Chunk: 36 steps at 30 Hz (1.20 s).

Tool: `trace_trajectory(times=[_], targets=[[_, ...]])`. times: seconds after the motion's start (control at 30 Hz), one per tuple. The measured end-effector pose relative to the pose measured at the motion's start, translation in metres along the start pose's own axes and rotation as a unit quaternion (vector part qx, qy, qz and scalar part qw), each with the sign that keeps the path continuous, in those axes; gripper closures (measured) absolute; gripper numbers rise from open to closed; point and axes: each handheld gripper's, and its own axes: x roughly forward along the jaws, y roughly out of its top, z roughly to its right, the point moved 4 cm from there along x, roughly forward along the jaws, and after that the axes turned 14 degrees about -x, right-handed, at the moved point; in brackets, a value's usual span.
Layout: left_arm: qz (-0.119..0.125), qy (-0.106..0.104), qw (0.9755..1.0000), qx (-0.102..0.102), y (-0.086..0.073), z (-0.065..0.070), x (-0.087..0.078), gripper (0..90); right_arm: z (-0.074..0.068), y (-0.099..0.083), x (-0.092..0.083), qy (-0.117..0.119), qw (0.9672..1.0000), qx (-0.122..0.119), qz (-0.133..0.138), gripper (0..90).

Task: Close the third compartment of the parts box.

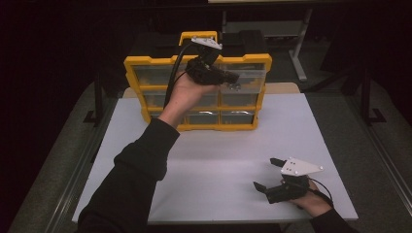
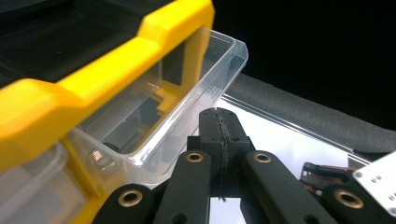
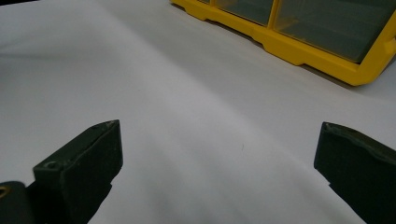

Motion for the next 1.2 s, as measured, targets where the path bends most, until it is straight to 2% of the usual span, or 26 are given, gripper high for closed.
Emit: trace_trajectory(times=[0.6,0.8,0.87,0.93,0.97,1.07,1.2], targets=[[0.027,0.031,0.999,-0.018,0.008,-0.015,0.007,89.9,-0.001,0.001,0.0,0.0,1.0,-0.005,0.001,0.7],[0.031,0.023,0.9991,-0.018,0.005,-0.016,0.005,89.7,-0.001,0.001,0.0,-0.002,1.0,-0.006,0.001,0.7],[0.033,0.011,0.9992,-0.019,0.003,-0.017,0.002,89.7,-0.001,0.001,0.0,0.0,1.0,-0.004,0.0,0.7],[0.034,0.009,0.9992,-0.02,-0.002,-0.017,-0.002,88.9,-0.002,0.001,0.0,0.0,1.0,-0.004,0.0,0.7],[0.026,0.007,0.9995,-0.018,-0.005,-0.017,-0.004,86.8,-0.002,0.001,0.0,0.001,1.0,-0.004,-0.001,0.7],[0.024,0.003,0.9995,-0.019,-0.013,-0.015,-0.008,81.1,-0.002,0.001,0.0,-0.001,1.0,-0.006,-0.002,0.7],[0.016,-0.002,0.9998,-0.008,-0.026,-0.013,-0.017,73.5,-0.003,0.002,0.001,0.0,1.0,-0.008,0.0,0.7]])
